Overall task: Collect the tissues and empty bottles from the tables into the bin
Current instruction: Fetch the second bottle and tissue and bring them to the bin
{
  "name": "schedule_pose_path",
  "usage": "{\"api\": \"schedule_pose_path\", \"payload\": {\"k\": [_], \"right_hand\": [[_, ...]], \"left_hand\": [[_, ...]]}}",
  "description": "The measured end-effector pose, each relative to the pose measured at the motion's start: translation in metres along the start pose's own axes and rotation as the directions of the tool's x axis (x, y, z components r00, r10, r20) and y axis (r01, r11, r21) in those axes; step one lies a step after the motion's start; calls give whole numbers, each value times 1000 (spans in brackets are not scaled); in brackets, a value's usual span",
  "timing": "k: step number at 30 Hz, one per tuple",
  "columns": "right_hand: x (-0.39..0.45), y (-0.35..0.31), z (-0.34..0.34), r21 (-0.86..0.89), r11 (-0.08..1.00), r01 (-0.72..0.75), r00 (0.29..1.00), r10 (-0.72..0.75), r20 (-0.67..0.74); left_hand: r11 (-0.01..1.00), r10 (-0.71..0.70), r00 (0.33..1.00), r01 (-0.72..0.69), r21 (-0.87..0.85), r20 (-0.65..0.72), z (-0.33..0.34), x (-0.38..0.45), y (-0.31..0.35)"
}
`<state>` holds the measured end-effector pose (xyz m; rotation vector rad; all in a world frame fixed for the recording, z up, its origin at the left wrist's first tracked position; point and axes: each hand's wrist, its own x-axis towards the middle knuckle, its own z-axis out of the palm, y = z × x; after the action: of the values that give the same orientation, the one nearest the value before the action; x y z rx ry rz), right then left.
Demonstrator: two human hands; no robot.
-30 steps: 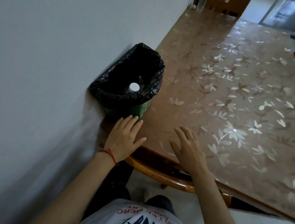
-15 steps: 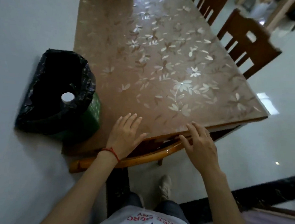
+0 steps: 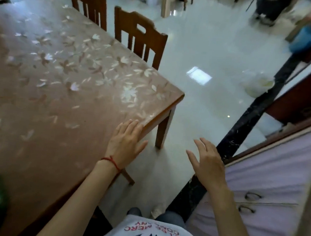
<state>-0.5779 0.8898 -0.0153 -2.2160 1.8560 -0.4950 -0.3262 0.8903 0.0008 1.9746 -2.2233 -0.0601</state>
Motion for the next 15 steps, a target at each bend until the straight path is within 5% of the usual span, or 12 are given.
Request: {"api": "schedule_pose_path", "payload": {"k": [15], "right_hand": [[19,130,-44,29,909,-416,904,417,-98]], "left_hand": [[900,436,884,-426,-92,169,45,163,142]]}}
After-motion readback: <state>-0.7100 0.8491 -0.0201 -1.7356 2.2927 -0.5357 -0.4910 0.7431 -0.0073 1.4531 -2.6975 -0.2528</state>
